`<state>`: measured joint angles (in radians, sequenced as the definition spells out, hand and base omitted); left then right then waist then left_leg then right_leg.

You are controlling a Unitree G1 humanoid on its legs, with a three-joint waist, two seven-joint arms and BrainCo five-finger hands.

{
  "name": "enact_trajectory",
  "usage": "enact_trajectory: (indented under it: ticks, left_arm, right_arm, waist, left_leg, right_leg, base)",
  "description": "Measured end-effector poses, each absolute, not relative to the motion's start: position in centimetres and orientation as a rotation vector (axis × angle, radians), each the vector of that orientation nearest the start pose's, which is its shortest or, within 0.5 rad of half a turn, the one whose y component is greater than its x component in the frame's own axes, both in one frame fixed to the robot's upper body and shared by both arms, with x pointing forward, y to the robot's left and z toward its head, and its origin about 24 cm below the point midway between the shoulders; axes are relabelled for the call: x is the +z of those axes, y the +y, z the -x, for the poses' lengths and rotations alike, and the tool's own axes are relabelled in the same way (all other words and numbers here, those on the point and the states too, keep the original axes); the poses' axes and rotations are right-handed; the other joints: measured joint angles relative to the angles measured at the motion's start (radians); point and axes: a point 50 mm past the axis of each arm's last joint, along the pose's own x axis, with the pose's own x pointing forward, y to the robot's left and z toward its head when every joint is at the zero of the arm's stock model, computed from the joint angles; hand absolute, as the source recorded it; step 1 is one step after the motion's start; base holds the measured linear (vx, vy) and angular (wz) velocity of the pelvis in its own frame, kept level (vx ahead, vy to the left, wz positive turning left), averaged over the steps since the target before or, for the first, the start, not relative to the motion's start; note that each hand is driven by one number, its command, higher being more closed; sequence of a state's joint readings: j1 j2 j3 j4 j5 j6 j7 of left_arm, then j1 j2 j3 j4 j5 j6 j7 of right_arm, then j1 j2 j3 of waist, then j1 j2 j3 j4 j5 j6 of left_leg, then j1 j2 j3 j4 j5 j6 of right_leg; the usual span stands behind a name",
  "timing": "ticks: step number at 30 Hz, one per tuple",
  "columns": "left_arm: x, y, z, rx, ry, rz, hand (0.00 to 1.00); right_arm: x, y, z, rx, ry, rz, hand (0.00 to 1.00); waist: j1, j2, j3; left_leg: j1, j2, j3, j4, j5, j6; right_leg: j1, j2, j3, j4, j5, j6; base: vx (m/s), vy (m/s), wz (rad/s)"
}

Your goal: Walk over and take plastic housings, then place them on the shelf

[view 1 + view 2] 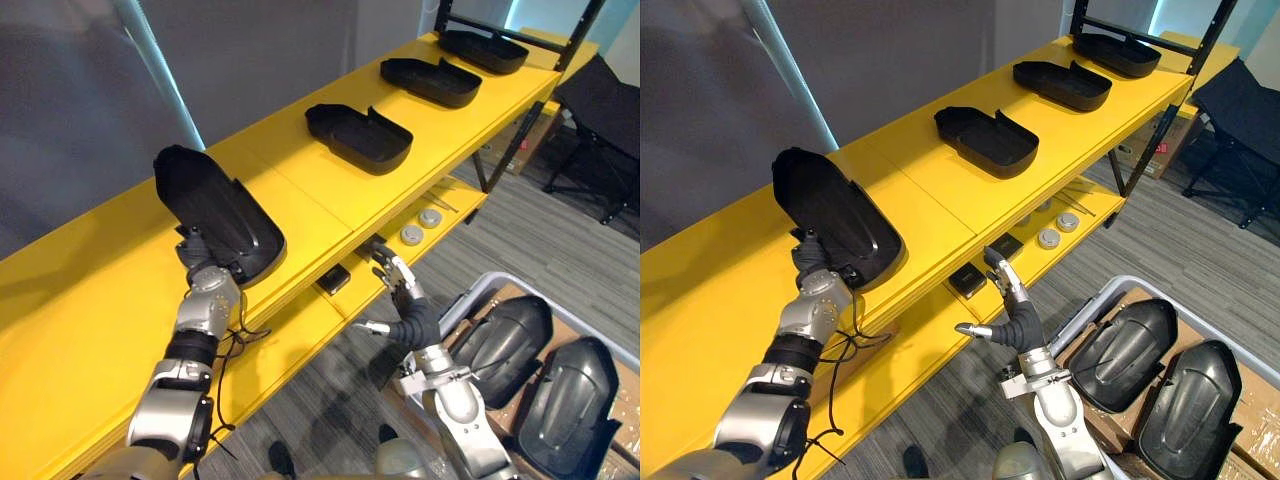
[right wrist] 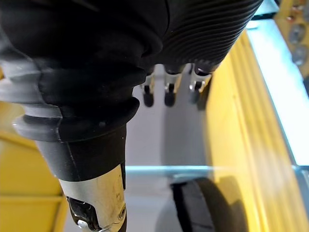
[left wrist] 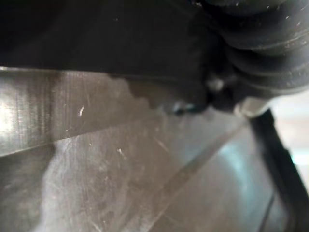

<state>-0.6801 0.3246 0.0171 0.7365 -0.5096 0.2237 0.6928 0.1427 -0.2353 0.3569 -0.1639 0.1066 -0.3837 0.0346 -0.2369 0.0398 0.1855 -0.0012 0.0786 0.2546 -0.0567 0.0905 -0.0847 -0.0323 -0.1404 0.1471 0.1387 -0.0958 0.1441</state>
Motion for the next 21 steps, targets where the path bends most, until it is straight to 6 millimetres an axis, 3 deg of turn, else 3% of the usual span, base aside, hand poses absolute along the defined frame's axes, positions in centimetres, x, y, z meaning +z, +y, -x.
enact_trajectory:
  ticks: [4,5,13,21]
  left_arm:
    - [8.0,23.8,-36.3,0.709,0.314,0.11,1.0]
    - [8.2,24.0,-36.4,0.714,0.31,0.1,0.0]
    - [10.8,25.1,-37.6,0.744,0.266,0.105,0.0]
    - [10.8,25.4,-37.6,0.78,0.27,0.206,0.0]
  right_arm:
    - [7.4,-10.2,-20.4,0.454,-0.343,0.023,0.0]
    - [7.3,-10.0,-20.3,0.469,-0.337,0.025,0.0]
    - [7.7,-9.4,-20.6,0.484,-0.347,0.029,0.0]
    - [7.8,-9.5,-20.8,0.485,-0.347,0.019,0.0]
  waist:
    - [-0.005,0.014,0.044]
    - [-0.009,0.018,0.048]
    - [-0.026,0.023,0.095]
    - [-0.031,0.033,0.101]
  left_leg:
    - [-0.001,-0.001,-0.004,0.016,-0.003,0.001]
    - [-0.008,-0.001,-0.005,0.016,-0.004,0.0]
    - [-0.036,0.0,-0.018,0.031,-0.002,0.001]
    - [-0.034,0.005,-0.005,0.033,-0.003,0.001]
  right_leg:
    - [-0.015,-0.002,-0.001,0.038,-0.025,-0.001]
    - [-0.024,-0.001,-0.002,0.047,-0.029,-0.002]
    - [-0.054,-0.003,-0.007,0.075,-0.036,-0.002]
    - [-0.056,0.001,-0.001,0.077,-0.039,-0.003]
  base:
    - [-0.06,-0.02,0.01]
    - [-0.04,-0.027,0.03]
    - [0.0,-0.008,0.04]
    - [0.0,-0.002,-0.02]
